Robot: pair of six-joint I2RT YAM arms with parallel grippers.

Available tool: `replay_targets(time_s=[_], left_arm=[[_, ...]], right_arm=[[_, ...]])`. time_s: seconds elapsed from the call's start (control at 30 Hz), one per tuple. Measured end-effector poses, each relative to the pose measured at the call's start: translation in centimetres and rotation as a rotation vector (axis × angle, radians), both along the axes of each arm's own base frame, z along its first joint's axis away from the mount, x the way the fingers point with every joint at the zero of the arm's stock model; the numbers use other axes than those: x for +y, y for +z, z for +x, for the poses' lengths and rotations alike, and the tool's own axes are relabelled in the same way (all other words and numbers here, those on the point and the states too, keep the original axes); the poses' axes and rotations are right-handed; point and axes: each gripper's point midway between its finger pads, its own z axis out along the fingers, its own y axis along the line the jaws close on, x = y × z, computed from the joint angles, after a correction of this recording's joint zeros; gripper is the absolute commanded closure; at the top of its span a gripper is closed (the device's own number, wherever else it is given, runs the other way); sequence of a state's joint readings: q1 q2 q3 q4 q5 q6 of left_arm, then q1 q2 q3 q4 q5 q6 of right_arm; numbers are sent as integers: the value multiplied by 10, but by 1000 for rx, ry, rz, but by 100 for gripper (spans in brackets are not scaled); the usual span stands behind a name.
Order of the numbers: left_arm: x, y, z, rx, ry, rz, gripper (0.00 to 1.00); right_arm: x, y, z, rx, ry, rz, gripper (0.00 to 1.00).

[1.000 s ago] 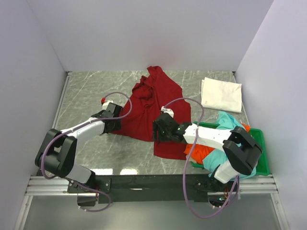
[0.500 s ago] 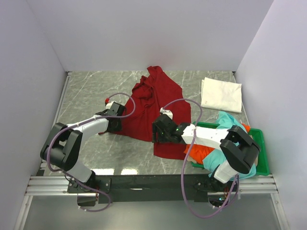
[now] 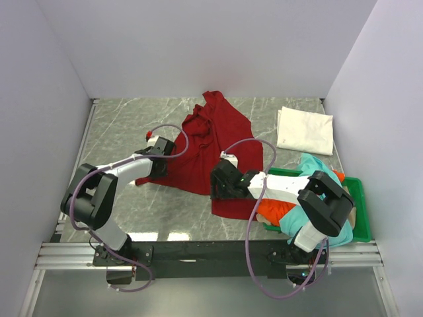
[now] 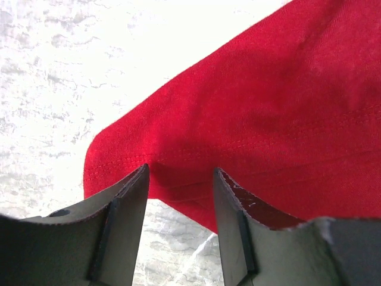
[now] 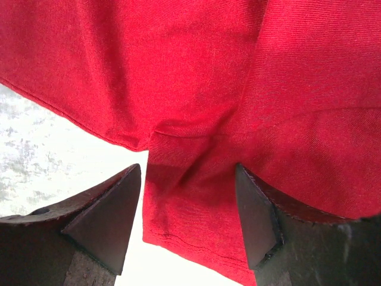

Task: Fold and stack the t-shirts
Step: Flatten the tshirt out

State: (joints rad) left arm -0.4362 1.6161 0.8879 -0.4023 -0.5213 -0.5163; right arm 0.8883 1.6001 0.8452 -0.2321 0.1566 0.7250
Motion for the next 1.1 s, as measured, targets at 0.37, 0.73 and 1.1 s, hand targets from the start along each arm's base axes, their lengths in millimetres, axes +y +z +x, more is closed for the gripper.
replay_targets(time_s=[0.37, 0.73, 1.1], left_arm=[[1, -4, 1, 23, -7, 22, 50], [-3, -8, 1, 37, -33, 7, 99], [-2, 7, 8, 18, -17, -148, 99]], right_arm=[[0, 0, 0, 0, -1, -1, 30], [-2, -2, 2, -7, -10, -15, 43], [-6, -8, 5, -14, -30, -41, 87]])
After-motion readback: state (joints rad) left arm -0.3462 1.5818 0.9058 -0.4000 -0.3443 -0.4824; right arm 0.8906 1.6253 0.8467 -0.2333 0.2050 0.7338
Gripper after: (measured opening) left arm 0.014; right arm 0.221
